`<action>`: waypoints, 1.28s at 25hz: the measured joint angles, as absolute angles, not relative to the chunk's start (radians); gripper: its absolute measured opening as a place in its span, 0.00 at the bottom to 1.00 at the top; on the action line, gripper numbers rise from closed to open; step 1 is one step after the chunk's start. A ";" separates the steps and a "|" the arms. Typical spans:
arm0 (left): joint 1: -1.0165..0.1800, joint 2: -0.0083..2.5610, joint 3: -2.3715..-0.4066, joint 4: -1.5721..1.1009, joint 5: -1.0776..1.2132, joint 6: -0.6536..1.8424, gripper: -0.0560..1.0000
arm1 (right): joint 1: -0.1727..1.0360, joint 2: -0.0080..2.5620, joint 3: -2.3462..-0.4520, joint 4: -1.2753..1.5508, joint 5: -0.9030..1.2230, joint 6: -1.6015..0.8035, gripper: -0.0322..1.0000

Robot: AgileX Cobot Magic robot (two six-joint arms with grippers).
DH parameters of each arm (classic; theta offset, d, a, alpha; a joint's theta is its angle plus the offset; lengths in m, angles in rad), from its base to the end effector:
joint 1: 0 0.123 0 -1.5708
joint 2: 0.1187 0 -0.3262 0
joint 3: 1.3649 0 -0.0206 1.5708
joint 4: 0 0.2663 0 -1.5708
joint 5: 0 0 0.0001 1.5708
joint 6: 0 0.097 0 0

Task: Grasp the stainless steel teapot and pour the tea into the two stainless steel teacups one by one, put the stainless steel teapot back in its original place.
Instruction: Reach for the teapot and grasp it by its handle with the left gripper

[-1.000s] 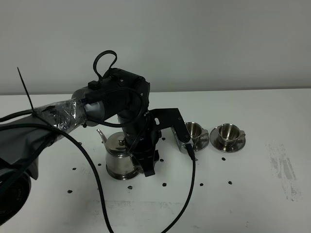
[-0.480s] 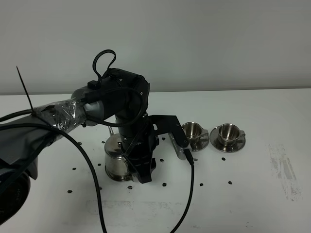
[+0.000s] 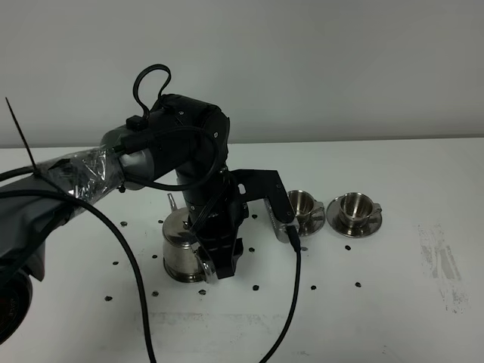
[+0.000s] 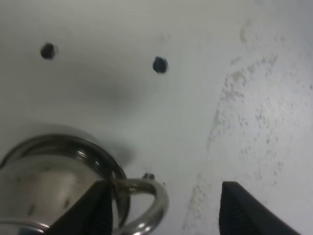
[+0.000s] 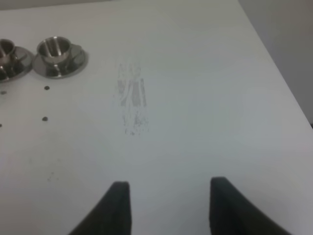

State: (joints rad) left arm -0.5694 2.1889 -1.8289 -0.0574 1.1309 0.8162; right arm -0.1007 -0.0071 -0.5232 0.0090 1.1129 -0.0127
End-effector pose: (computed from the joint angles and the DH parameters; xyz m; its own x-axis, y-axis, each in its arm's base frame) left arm 0.4161 -0.2723 0.2172 -0.1951 0.9687 -0.1537 0.9743 0.2094 0.0828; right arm -0.0334 0.0042 0.2841 -0.4738 0.0391 -0.8798 0.0893 0.9960 -0.0038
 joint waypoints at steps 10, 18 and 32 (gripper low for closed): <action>-0.648 2.111 -1.717 -0.034 0.970 0.890 0.54 | -0.101 -0.007 -0.523 0.009 1.113 -0.013 0.39; -0.669 1.861 -1.277 -0.029 0.511 0.994 0.54 | -0.101 -0.007 -0.523 0.009 1.113 -0.013 0.39; -0.616 1.910 -1.202 0.000 0.455 0.974 0.54 | -0.101 -0.007 -0.523 0.009 1.113 -0.013 0.39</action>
State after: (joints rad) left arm -0.6160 1.9099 -1.2017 0.0000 0.4553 0.9741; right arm -0.1007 -0.0071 -0.5232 0.0090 1.1129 -0.0127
